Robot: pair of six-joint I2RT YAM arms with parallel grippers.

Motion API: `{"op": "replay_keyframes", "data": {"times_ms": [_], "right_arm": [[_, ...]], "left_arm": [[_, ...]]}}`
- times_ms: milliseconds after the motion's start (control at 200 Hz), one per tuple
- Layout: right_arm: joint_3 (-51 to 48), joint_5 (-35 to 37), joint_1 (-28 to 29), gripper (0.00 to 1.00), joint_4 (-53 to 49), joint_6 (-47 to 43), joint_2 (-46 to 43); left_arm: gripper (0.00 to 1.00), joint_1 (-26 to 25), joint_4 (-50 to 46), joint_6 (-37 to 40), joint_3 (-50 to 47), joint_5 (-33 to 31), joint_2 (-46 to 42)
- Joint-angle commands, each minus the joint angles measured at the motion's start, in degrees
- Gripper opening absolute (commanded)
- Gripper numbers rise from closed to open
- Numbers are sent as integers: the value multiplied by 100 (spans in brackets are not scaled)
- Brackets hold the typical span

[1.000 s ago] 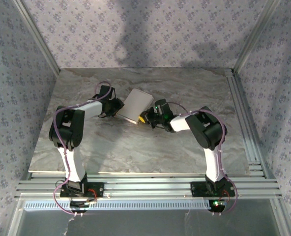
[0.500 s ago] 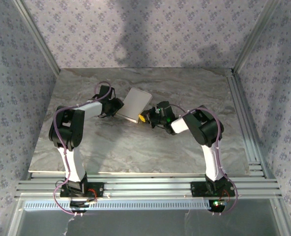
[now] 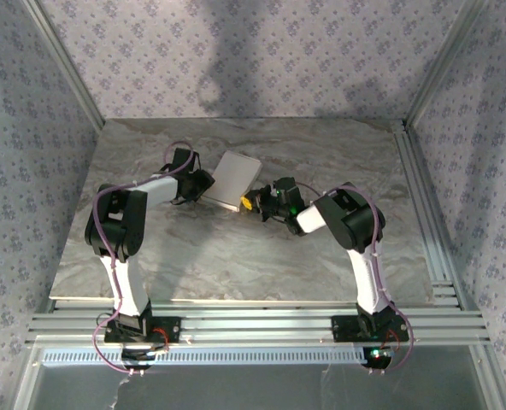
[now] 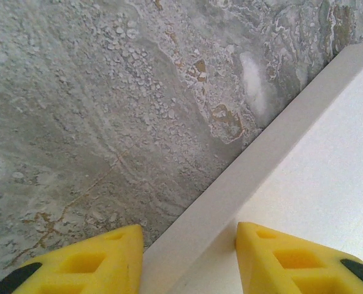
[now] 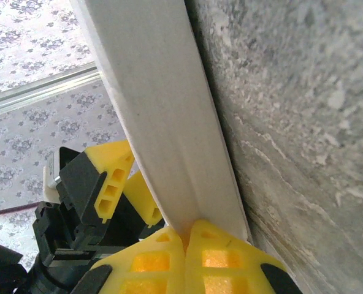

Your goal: Fold the paper box

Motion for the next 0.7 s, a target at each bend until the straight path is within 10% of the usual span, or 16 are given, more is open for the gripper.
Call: {"op": "replay_keyframes", "data": {"times_ms": [0,130,225,360,695], "right_arm": [[96,-171,185,0,18,179,15],[147,-172,158,0,-1726,-766,-564],[264,59,129,29,-3254,-1629,-1024],[331,476,-34,43,-4604,-2514,-1530],[1405,547,-672,47,-6156,-3882,-1689]], "left_arm": [[43,-300,-725,-69,-226,846,129],[43,-234,-1023,153,-80,673,88],[43,-173,-1275,373,62,537,76],[43,-156,-1498,561,149,410,38],[44,-177,-1639,657,313,398,-29]]}}
